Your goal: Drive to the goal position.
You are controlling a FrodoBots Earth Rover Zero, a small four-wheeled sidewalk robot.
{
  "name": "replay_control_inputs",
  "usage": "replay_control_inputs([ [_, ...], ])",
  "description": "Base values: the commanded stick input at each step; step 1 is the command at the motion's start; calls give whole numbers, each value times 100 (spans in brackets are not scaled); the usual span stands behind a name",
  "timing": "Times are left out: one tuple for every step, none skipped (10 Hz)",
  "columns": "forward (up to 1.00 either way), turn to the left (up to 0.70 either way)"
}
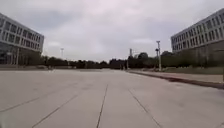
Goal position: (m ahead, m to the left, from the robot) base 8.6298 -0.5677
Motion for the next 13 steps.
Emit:
replay_control_inputs([
  [100,-40],
  [100,-13],
  [100,0],
  [100,0],
  [100,0],
  [100,0],
  [100,0],
  [100,0],
  [100,0],
  [100,0],
  [100,0],
  [100,0],
  [100,0],
])
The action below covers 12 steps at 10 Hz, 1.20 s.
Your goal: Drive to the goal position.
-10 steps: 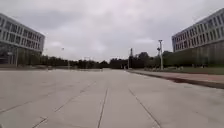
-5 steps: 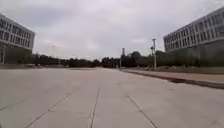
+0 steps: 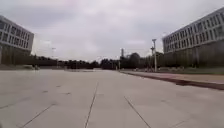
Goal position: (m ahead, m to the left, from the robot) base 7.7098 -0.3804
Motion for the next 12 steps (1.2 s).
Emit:
replay_control_inputs([
  [100,0],
  [100,0],
  [100,0],
  [100,0],
  [100,0],
  [100,0],
  [100,0],
  [100,0],
  [100,0],
  [100,0],
  [100,0],
  [100,0],
])
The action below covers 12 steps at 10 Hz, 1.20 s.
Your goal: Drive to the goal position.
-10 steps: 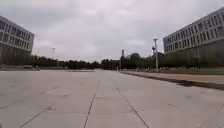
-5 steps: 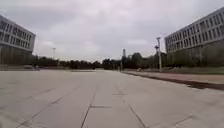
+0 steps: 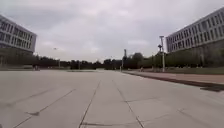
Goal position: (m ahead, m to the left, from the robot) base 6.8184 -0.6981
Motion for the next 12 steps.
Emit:
replay_control_inputs([
  [100,0],
  [100,0],
  [100,0],
  [100,0],
  [100,0],
  [100,0],
  [100,-6],
  [100,-20],
  [100,-32],
  [100,-40],
  [100,-24],
  [100,-4],
])
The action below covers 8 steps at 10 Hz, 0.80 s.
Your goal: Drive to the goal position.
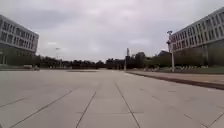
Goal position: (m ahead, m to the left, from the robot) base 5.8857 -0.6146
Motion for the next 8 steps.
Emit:
replay_control_inputs([
  [100,0],
  [100,0],
  [100,0],
  [100,0],
  [100,0],
  [100,0],
  [100,0],
  [100,0],
])
